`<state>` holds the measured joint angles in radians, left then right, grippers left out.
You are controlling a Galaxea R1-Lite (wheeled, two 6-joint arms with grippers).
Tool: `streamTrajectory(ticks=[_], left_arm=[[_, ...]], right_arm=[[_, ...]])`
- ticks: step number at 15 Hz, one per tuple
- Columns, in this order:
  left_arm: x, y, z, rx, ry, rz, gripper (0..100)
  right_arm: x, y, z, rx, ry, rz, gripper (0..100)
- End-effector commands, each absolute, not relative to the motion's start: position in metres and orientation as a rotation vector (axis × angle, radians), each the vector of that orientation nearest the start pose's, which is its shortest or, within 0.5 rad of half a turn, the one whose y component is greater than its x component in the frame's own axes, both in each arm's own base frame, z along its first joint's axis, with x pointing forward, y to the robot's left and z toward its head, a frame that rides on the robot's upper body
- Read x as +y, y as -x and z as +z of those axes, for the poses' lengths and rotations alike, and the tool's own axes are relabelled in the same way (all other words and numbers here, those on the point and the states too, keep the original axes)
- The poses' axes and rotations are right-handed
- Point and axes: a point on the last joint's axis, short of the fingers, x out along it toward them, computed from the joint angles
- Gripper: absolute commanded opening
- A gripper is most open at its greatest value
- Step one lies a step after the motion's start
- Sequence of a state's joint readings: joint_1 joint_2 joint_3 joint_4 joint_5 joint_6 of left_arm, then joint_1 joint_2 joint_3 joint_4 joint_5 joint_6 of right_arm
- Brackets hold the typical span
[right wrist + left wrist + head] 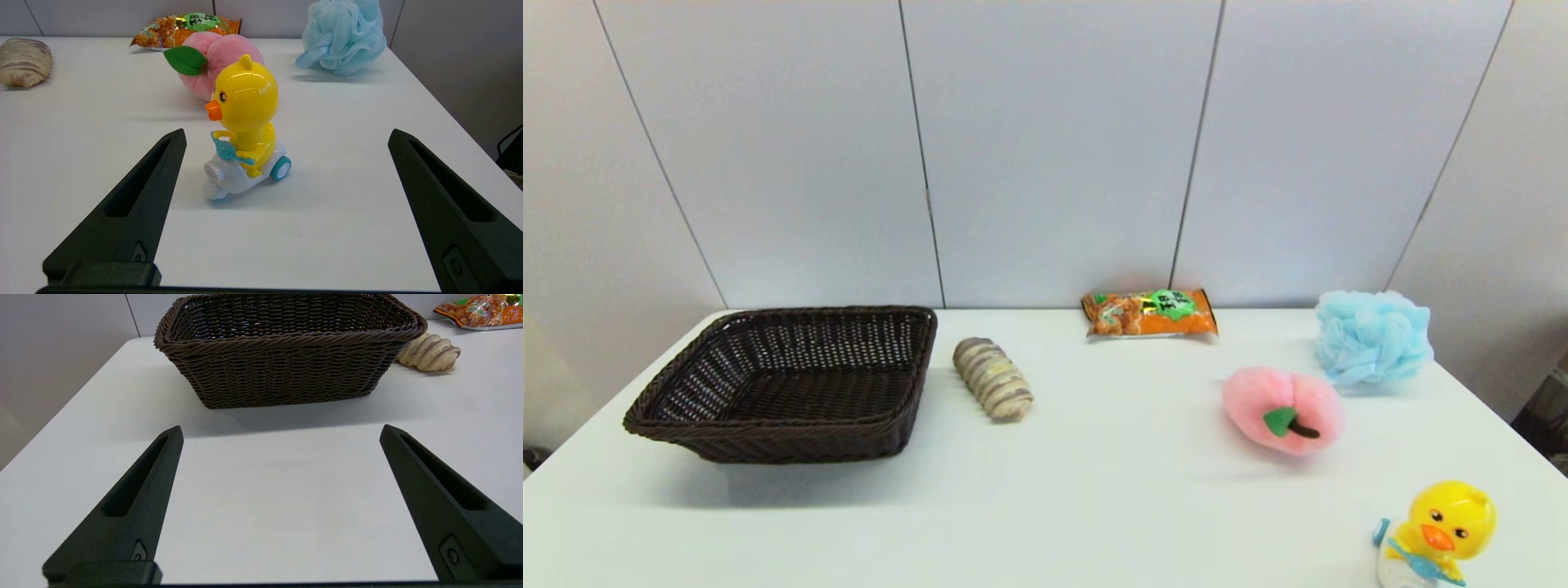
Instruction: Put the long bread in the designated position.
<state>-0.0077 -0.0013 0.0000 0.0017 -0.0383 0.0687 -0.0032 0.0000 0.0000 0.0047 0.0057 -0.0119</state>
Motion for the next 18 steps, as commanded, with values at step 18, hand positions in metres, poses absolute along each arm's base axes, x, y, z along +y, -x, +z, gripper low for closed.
streamTrajectory(ticks=[18], left_arm=[[-0.0007, 0.0227, 0.0749, 0.001, -0.078, -0.048, 100]], right_arm=[[0.0002, 0.0228, 0.0750, 0.005, 0.012, 0.003, 100]])
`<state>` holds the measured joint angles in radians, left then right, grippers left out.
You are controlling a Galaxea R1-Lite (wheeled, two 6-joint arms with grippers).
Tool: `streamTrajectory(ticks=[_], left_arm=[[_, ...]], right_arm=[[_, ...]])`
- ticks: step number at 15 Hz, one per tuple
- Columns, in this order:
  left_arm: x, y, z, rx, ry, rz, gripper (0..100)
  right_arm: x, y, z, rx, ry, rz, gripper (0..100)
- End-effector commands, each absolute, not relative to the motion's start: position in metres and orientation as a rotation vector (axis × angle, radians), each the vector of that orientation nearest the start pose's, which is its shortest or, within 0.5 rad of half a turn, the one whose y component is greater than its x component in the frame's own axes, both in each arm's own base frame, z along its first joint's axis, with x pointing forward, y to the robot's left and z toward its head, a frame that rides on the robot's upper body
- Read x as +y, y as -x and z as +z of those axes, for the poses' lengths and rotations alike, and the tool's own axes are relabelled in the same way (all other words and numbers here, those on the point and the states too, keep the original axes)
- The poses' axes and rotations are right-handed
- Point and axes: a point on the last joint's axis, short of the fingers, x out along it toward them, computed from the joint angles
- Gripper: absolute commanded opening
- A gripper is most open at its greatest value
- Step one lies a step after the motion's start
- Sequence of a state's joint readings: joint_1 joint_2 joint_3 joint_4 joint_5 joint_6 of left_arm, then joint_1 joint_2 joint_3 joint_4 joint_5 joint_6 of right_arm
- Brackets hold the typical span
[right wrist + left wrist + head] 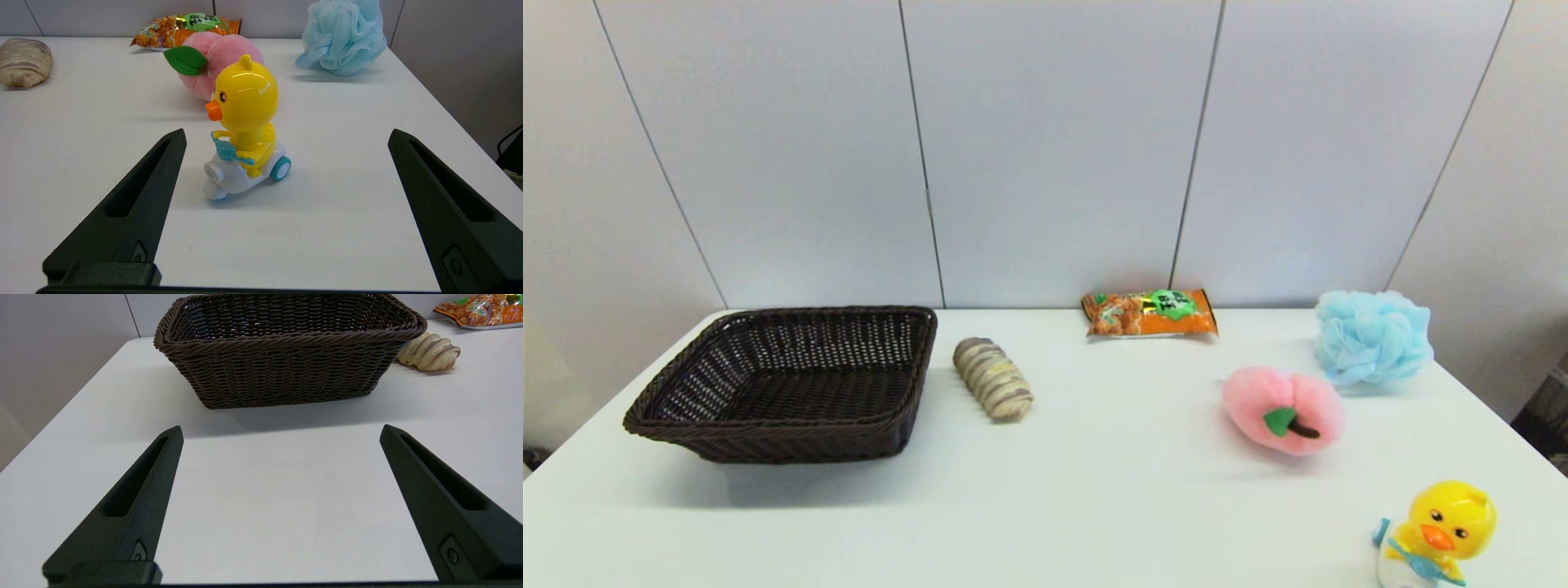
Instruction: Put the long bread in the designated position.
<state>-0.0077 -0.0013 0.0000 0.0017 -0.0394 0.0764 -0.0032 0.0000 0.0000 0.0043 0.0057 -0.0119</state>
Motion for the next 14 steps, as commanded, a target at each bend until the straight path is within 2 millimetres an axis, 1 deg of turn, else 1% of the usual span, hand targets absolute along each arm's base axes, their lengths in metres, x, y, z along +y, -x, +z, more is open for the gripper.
streamTrajectory(ticks=[1, 3, 6, 7, 8, 9, 10, 11, 12, 13, 14], left_arm=[[-0.001, 0.024, 0.079, -0.011, -0.081, -0.049, 100], [-0.002, 0.029, 0.120, -0.081, -0.076, -0.083, 100], [-0.002, 0.025, 0.201, -0.155, -0.080, -0.131, 100], [-0.003, 0.019, 0.227, -0.167, -0.082, -0.158, 100], [-0.003, 0.010, 0.251, -0.178, -0.080, -0.182, 100], [-0.004, -0.004, 0.286, -0.199, -0.079, -0.198, 100], [-0.005, -0.017, 0.315, -0.218, -0.080, -0.226, 100], [-0.007, -0.032, 0.339, -0.235, -0.084, -0.268, 100], [-0.010, -0.047, 0.358, -0.247, -0.086, -0.314, 100], [-0.014, -0.064, 0.372, -0.251, -0.089, -0.371, 100], [-0.020, -0.078, 0.381, -0.248, -0.090, -0.441, 100]], right_arm=[[0.000, 0.023, 0.075, 0.005, 0.012, 0.003, 100], [0.000, 0.023, 0.075, 0.005, 0.012, 0.003, 100], [0.000, 0.023, 0.075, 0.005, 0.012, 0.003, 100], [0.000, 0.023, 0.075, 0.005, 0.012, 0.002, 100], [0.000, 0.023, 0.075, 0.005, 0.012, 0.003, 100], [0.000, 0.023, 0.075, 0.005, 0.012, 0.003, 100], [0.000, 0.023, 0.075, 0.005, 0.012, 0.003, 100], [0.000, 0.023, 0.075, 0.005, 0.012, 0.003, 100], [0.000, 0.023, 0.075, 0.005, 0.012, 0.003, 100], [0.000, 0.023, 0.075, 0.005, 0.012, 0.003, 100], [0.000, 0.023, 0.075, 0.005, 0.012, 0.003, 100]])
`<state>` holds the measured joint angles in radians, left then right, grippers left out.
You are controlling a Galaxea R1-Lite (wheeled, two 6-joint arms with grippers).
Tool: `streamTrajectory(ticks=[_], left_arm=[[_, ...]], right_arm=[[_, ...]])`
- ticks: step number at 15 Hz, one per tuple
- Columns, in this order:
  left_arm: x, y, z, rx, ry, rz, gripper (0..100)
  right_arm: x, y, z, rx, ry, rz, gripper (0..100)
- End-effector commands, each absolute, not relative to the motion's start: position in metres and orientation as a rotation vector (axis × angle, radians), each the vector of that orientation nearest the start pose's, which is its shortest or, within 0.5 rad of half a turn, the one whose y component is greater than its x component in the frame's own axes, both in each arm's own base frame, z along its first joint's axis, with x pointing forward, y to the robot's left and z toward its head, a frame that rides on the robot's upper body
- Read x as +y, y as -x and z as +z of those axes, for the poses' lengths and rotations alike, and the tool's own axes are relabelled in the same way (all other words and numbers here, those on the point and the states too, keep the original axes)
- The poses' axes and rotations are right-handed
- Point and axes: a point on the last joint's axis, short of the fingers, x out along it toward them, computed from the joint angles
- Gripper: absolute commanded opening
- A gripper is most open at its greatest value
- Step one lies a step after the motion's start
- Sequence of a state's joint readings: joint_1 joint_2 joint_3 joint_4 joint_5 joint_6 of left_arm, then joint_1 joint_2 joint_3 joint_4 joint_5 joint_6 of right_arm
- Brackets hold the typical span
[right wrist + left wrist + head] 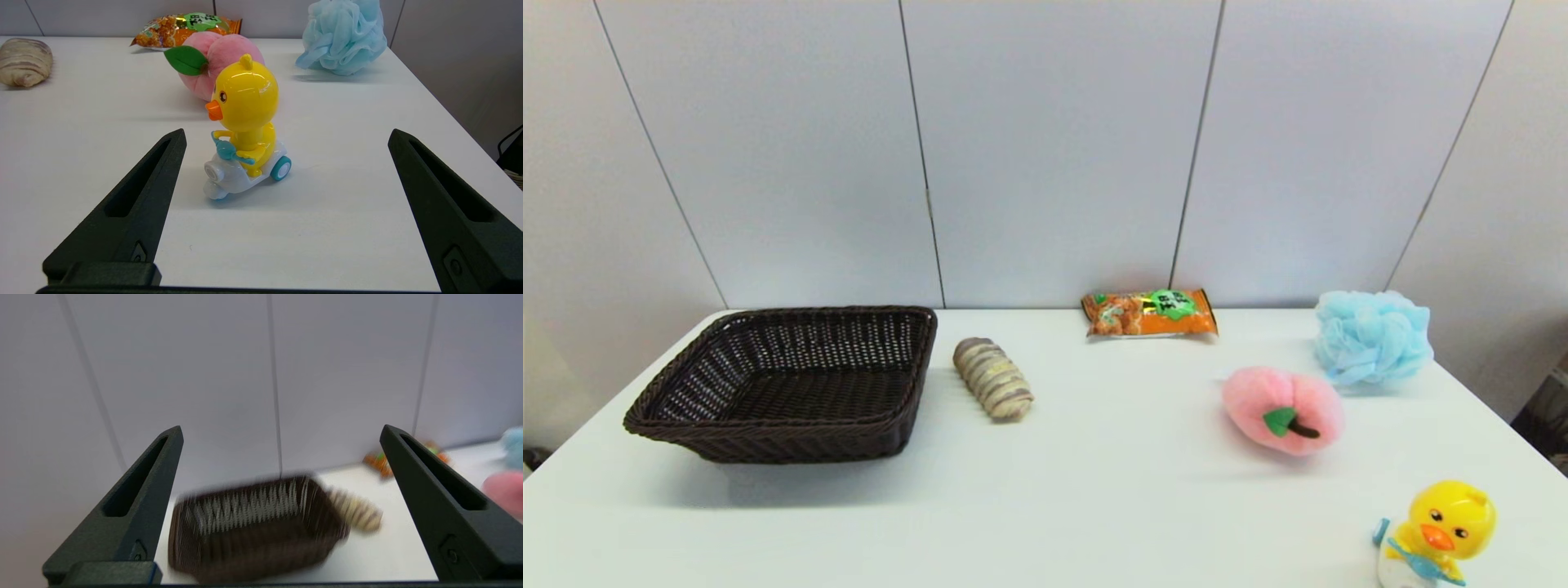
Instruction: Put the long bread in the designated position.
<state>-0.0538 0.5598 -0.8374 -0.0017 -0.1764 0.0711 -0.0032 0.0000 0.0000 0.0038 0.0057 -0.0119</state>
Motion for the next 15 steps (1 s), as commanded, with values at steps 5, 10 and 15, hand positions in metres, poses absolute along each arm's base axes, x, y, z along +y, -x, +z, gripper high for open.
streamTrajectory(ticks=[5, 10, 15], left_arm=[[-0.076, -0.149, 0.383, -0.201, -0.081, -0.712, 100], [-0.132, -0.227, 0.332, -0.104, -0.299, -0.914, 100], [-0.179, -0.269, 0.287, 0.101, -0.222, -1.001, 100]], right_arm=[[0.000, 0.023, 0.075, 0.005, 0.012, 0.003, 100], [0.000, 0.023, 0.075, 0.005, 0.012, 0.003, 100], [0.000, 0.023, 0.075, 0.005, 0.012, 0.002, 100]])
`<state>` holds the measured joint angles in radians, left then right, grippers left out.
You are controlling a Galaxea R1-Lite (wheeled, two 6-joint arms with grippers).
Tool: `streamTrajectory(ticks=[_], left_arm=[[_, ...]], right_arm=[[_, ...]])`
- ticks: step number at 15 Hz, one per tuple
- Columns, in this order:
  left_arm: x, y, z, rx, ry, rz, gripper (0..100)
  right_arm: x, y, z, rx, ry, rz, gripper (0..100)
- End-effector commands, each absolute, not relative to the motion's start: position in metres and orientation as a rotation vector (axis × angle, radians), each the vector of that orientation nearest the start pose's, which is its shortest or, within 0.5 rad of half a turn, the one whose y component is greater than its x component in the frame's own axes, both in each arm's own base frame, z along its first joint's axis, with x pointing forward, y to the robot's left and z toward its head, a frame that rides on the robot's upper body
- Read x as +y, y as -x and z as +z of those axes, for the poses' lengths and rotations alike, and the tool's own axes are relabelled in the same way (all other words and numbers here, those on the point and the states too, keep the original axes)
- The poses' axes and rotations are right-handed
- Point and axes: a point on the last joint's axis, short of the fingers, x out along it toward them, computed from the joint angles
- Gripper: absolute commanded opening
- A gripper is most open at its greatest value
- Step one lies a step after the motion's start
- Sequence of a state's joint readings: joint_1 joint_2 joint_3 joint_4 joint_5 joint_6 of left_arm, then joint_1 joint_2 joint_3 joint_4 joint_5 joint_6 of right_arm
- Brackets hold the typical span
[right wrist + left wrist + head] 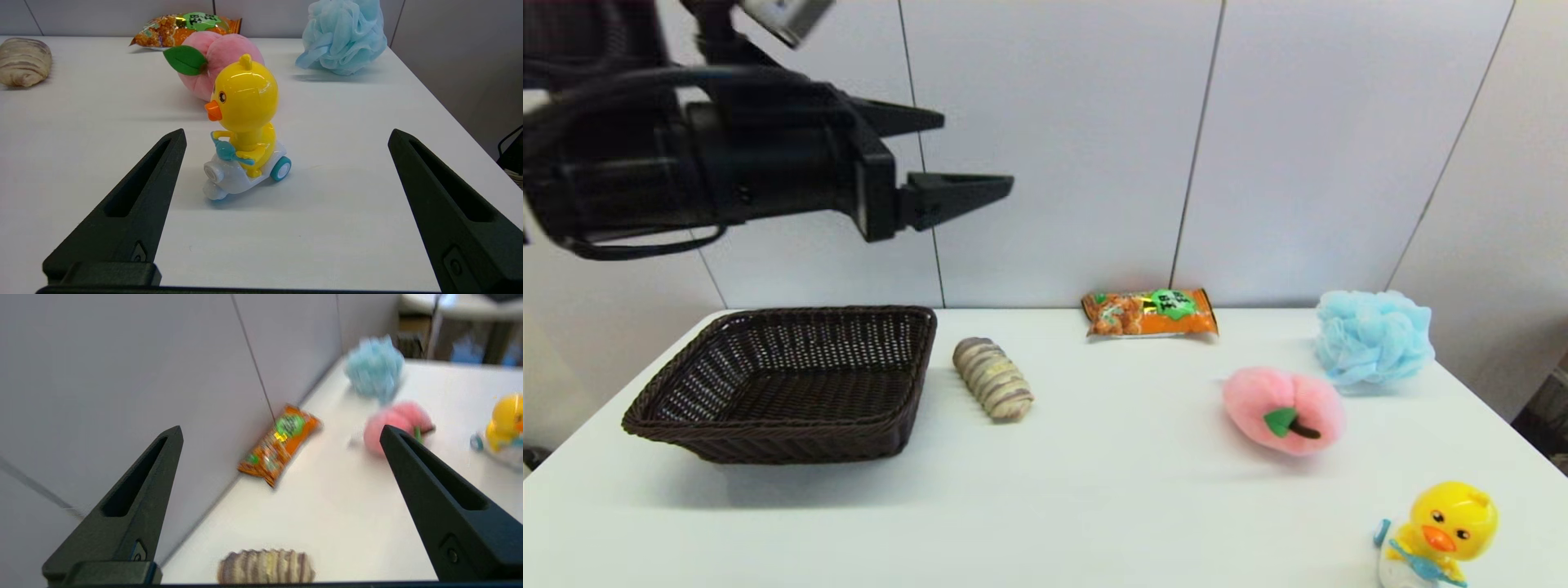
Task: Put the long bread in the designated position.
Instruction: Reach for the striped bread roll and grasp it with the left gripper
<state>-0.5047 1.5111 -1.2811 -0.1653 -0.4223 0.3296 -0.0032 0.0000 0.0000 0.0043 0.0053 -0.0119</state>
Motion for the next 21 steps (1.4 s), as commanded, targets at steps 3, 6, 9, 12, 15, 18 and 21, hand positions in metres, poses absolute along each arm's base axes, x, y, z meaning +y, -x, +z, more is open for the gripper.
streamTrajectory(ticks=[3, 6, 9, 12, 15, 18, 21], left_arm=[[-0.207, -0.277, 0.291, 0.260, 0.090, -0.898, 100], [-0.236, -0.285, 0.301, 0.423, 0.366, -0.653, 100], [-0.248, -0.290, 0.283, 0.556, 0.414, -0.376, 100], [-0.249, -0.286, 0.248, 0.656, 0.313, -0.042, 100], [-0.241, -0.279, 0.233, 0.774, 0.246, 0.108, 100], [-0.244, -0.282, 0.228, 0.819, 0.238, 0.143, 100], [-0.253, -0.290, 0.217, 0.861, 0.249, 0.119, 100]], right_arm=[[0.000, 0.023, 0.075, 0.005, 0.012, 0.003, 100], [0.000, 0.023, 0.075, 0.005, 0.012, 0.003, 100], [0.000, 0.023, 0.075, 0.005, 0.012, 0.003, 100], [0.000, 0.023, 0.075, 0.005, 0.012, 0.003, 100], [0.000, 0.023, 0.075, 0.005, 0.012, 0.003, 100], [0.000, 0.023, 0.075, 0.005, 0.012, 0.003, 100], [0.000, 0.023, 0.075, 0.005, 0.012, 0.003, 100]])
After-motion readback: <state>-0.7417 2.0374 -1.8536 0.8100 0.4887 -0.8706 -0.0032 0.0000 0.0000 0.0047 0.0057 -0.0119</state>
